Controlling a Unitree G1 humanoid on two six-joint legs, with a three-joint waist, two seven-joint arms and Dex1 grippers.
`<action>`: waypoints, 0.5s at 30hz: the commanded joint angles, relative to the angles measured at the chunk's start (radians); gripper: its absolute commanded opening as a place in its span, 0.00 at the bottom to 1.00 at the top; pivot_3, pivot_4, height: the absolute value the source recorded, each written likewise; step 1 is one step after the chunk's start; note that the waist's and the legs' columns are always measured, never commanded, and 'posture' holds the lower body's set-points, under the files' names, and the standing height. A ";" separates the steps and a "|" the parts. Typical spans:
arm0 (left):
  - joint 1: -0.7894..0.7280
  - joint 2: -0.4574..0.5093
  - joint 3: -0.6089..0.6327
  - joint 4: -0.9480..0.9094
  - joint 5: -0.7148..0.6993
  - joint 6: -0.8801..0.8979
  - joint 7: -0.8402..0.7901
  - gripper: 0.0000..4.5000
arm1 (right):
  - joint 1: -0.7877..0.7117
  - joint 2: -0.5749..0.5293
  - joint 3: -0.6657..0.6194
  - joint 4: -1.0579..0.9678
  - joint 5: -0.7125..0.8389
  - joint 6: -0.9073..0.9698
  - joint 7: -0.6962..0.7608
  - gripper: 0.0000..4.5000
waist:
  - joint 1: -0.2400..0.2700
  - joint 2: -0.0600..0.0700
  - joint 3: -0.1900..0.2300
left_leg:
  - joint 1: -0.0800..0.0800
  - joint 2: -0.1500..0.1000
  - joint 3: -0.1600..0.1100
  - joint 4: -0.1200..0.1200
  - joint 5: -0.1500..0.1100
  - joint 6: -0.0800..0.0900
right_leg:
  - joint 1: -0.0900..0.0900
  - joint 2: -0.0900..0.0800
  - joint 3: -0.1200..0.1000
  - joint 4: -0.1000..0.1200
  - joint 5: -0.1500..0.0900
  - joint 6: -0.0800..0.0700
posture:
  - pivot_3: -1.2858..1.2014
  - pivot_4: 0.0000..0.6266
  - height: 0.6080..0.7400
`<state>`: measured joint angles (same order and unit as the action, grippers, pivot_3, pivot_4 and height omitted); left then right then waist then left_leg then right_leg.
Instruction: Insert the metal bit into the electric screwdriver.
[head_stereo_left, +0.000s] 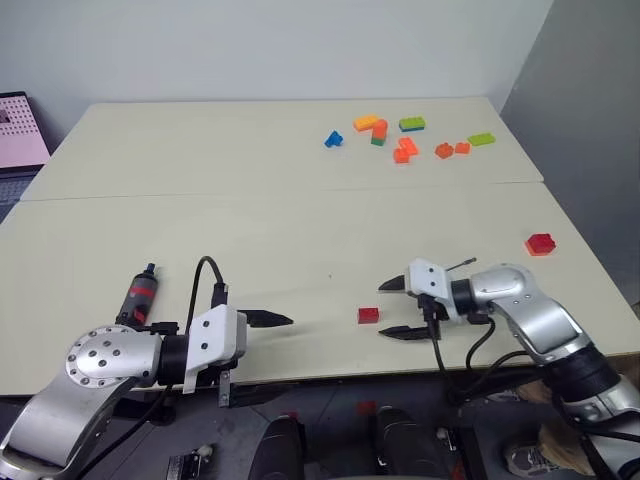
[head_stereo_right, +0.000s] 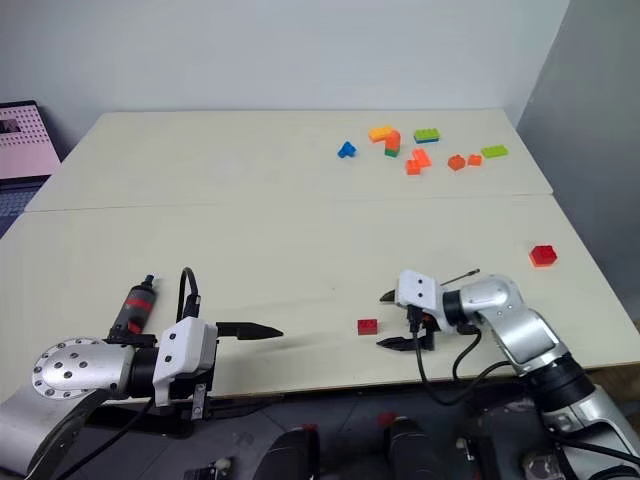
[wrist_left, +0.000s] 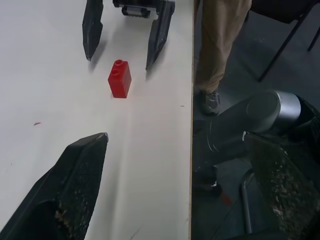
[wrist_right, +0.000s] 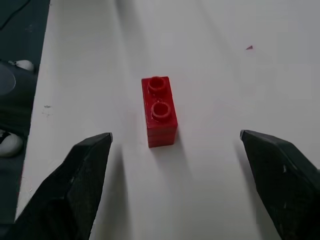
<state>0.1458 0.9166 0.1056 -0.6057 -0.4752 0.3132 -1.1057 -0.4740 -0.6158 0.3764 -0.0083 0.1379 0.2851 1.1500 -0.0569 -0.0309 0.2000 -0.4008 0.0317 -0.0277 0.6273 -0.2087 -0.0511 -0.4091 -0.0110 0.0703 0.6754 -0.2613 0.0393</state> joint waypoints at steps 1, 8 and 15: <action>-0.010 -0.002 0.002 -0.046 -0.013 0.002 0.011 1.00 | -0.023 0.023 -0.008 0.010 -0.003 -0.037 0.005 0.72 | 0.000 0.000 0.000 | 0.000 0.000 0.000 0.000 0.000 0.000 | 0.000 0.000 0.000 0.000 0.000 0.000 | 0.52 0.24 1.00; -0.020 -0.003 0.002 -0.054 -0.025 0.022 0.019 1.00 | -0.012 0.043 -0.011 0.022 -0.013 -0.050 -0.002 0.31 | 0.000 0.000 0.000 | 0.000 0.000 0.000 0.000 0.000 0.000 | 0.000 0.000 0.000 0.000 0.000 0.000 | 0.52 0.24 1.00; -0.050 -0.018 -0.016 -0.036 -0.044 0.028 0.018 1.00 | 0.013 0.031 -0.039 0.013 -0.025 -0.068 -0.028 0.10 | 0.001 0.000 0.000 | 0.000 0.000 0.000 0.000 0.000 0.000 | 0.000 0.000 0.000 0.000 0.000 0.000 | 0.52 0.24 1.00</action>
<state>0.1063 0.9078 0.0948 -0.6278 -0.5031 0.3447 -1.0847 -0.4714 -0.5739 0.3734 0.0246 0.1106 0.2263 1.1352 -0.0562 -0.0312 0.1999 -0.4007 0.0316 -0.0278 0.6274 -0.2087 -0.0511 -0.4088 -0.0109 0.0703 0.6755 -0.2613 0.0393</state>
